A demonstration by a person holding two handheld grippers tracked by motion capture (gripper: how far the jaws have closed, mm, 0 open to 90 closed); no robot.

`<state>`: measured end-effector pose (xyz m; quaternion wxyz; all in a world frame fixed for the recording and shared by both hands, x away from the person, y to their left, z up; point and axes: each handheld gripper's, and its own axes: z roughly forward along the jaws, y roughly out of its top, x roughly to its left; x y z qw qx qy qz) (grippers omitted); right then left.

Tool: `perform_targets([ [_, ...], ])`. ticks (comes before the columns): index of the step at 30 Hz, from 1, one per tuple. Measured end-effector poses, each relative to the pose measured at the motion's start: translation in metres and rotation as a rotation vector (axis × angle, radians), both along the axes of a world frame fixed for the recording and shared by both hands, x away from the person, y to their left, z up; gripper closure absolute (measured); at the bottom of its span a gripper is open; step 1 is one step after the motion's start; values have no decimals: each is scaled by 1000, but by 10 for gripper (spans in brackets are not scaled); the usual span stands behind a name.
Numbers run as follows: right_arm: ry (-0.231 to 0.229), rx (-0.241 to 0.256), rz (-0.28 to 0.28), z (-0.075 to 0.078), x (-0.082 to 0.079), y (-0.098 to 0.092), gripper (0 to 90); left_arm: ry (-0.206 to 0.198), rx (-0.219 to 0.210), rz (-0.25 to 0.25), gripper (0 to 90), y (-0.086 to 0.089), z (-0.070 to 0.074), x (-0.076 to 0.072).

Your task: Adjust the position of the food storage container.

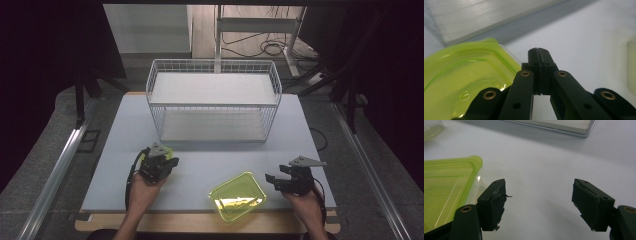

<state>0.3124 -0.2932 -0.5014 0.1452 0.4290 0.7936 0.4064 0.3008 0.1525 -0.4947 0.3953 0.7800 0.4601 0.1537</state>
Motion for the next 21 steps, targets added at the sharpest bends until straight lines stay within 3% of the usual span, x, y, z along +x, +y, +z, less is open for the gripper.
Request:
perform_targets([
  [10, 0, -2, 1, 1, -1, 1, 280, 0, 3, 82, 900, 32, -2, 3],
  [14, 1, -5, 3, 1, -1, 1, 291, 1, -3, 85, 900, 35, -2, 2],
  [20, -3, -11, 24, 7, -4, 0, 475, -21, -3, 33, 900, 22, 0, -9],
  [21, 3, -11, 35, 9, -6, 0, 532, -22, -16, -1, 900, 15, -1, -16],
])
